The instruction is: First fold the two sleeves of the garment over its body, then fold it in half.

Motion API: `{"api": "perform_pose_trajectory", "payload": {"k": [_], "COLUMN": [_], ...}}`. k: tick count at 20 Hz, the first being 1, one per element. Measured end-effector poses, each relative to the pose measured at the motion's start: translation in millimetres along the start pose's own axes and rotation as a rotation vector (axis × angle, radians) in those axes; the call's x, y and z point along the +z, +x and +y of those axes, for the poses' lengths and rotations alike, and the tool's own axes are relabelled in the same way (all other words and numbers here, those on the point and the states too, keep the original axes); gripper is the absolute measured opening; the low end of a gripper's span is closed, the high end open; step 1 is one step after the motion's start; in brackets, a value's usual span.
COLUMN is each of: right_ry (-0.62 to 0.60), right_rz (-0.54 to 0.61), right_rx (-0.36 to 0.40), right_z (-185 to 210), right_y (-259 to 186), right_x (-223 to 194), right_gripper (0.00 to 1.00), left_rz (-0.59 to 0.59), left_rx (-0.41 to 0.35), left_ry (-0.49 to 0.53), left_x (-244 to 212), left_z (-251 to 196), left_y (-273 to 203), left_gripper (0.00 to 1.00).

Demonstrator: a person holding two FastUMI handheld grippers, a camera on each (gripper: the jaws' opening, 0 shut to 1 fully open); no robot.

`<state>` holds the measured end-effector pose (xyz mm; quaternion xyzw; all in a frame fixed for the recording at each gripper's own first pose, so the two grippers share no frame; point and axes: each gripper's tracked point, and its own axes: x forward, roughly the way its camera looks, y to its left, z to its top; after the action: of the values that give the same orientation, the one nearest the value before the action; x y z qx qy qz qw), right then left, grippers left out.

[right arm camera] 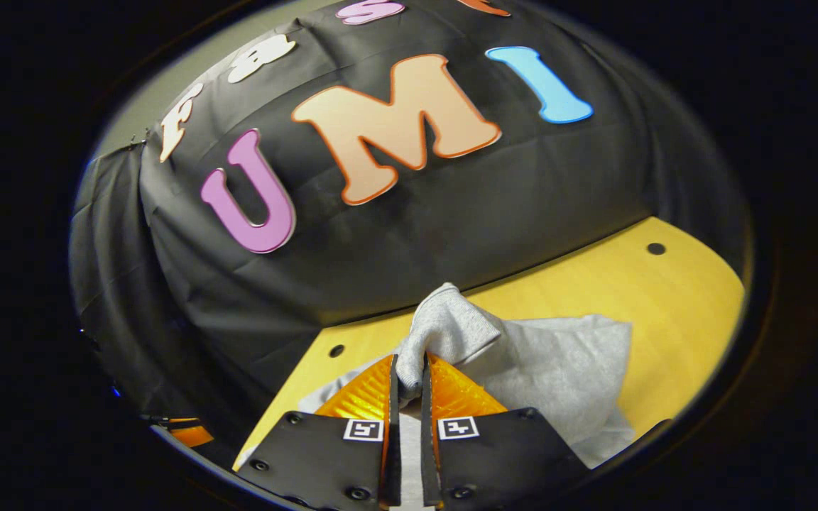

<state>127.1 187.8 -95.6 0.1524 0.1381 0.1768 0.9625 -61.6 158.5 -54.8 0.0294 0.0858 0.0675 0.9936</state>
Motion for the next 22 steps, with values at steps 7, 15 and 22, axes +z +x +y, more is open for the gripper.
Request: {"api": "perform_pose_trajectory", "payload": {"k": [7,15,22], "right_ry": [0.022,-0.026,-0.042], "right_rz": [0.147,0.275,0.309], "right_rx": [0.199,0.189,0.193], "right_z": [91.0,98.9,109.7], "right_y": [58.2,91.1,95.2], "right_x": [-82.7,-163.4,-165.0], "right_gripper": [0.14,0.13,0.5], "left_rz": [0.034,0.089,0.173], "left_rx": [0.111,0.227,0.302], "left_ry": [-0.077,-0.187,-0.21], "left_x": [-33.5,-84.1,-124.5], "left_z": [42.9,91.9,125.9], "left_y": [-11.2,-28.2,-39.5], "left_gripper": [0.95,0.95,0.96]}}
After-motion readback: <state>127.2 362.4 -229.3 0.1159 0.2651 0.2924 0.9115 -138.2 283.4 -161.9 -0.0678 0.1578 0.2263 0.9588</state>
